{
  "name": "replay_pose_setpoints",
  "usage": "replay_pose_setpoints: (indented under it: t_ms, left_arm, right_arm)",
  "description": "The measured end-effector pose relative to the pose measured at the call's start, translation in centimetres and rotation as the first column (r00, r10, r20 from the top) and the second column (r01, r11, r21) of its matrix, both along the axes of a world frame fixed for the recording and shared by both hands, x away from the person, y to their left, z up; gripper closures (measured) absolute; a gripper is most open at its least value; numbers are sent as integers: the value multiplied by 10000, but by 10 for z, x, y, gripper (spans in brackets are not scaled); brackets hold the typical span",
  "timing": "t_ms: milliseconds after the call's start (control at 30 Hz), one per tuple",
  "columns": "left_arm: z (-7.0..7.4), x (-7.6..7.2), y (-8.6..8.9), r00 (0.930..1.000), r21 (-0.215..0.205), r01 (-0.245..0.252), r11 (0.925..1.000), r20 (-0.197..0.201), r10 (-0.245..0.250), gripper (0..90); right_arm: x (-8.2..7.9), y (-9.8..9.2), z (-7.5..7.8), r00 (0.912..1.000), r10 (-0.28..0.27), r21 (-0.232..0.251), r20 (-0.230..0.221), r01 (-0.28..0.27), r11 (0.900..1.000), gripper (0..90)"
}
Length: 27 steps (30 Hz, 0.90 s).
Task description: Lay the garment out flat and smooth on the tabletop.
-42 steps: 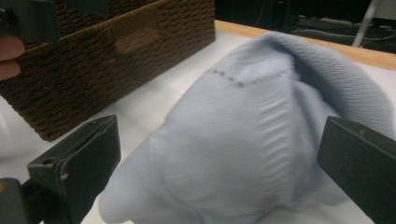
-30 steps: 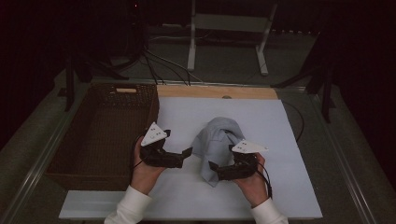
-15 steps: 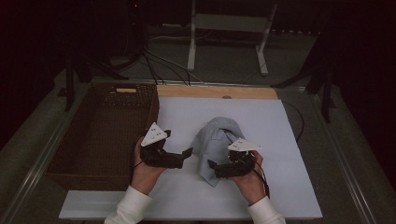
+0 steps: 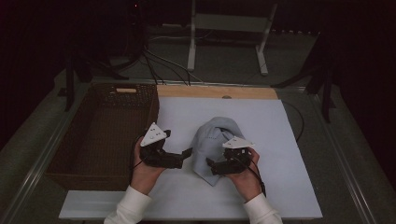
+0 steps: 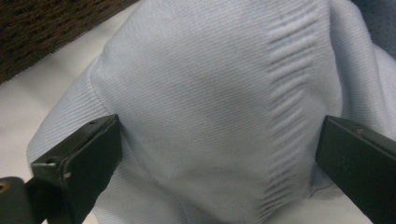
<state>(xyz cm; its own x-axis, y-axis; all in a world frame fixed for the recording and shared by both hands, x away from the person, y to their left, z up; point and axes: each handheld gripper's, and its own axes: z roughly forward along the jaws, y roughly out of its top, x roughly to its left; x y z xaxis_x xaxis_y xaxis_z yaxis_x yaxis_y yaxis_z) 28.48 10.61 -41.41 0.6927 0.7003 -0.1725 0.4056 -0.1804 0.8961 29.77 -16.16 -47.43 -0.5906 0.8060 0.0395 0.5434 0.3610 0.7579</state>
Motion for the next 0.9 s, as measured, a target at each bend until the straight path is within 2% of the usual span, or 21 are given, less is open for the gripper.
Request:
replay_pose_setpoints:
  t_ms: [133,267,433,567,633,700,900]
  left_arm:
    - [0,0,0,10000,-6,12,10000,9,-12,0]
    - [0,0,0,10000,8,8,10000,15,-8,0]
    - [-1,0,-1,10000,39,31,10000,8,-31,0]
    - [-1,-1,-1,10000,49,35,10000,15,-35,0]
    - [-1,-1,-1,10000,35,33,10000,7,-33,1]
    - [-1,0,0,10000,31,29,10000,4,-29,0]
    - [0,-1,-1,10000,28,39,10000,10,-39,0]
  right_arm:
    - [1,-1,0,9999,-125,-9,65,125,9999,81]
    - [1,-2,-1,9997,-250,-112,58,250,9996,208]
    - [2,-2,-3,9994,-345,-288,21,345,9990,459]
    - [4,-2,-5,9998,-182,-304,-23,182,9994,768]
    - [4,-4,-4,9999,-160,-243,2,160,9996,849]
    - [3,-6,-2,9998,-199,-248,88,201,9995,880]
    - [3,-19,2,9996,-236,-373,145,241,9990,885]
